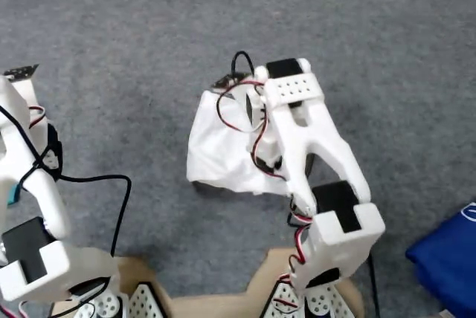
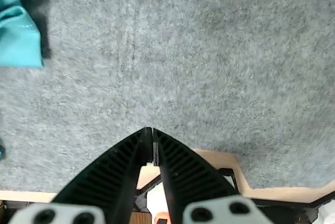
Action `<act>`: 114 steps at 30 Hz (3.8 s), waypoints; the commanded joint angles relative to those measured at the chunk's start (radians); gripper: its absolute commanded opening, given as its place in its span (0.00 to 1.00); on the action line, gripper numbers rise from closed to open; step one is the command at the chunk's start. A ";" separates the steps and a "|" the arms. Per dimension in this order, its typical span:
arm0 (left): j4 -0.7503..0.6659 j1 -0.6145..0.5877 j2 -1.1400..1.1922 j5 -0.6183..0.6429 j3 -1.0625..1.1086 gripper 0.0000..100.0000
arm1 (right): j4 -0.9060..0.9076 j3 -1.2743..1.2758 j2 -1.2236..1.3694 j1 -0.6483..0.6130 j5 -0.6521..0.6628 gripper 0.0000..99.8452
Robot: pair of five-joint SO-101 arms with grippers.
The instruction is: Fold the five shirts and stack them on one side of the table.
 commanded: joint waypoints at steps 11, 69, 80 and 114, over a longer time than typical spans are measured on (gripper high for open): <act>0.009 -0.003 -0.042 0.000 0.057 0.02 | -0.034 0.128 -0.148 0.019 0.068 0.06; -0.787 0.881 0.358 0.371 -0.222 0.02 | 0.064 -0.961 0.447 0.308 -0.402 0.02; -0.460 0.876 0.558 0.370 -0.612 0.02 | 0.094 -1.004 0.390 0.297 -0.308 0.13; -0.497 0.767 0.886 0.368 -0.801 0.02 | -0.422 -0.432 0.406 0.298 -0.176 0.01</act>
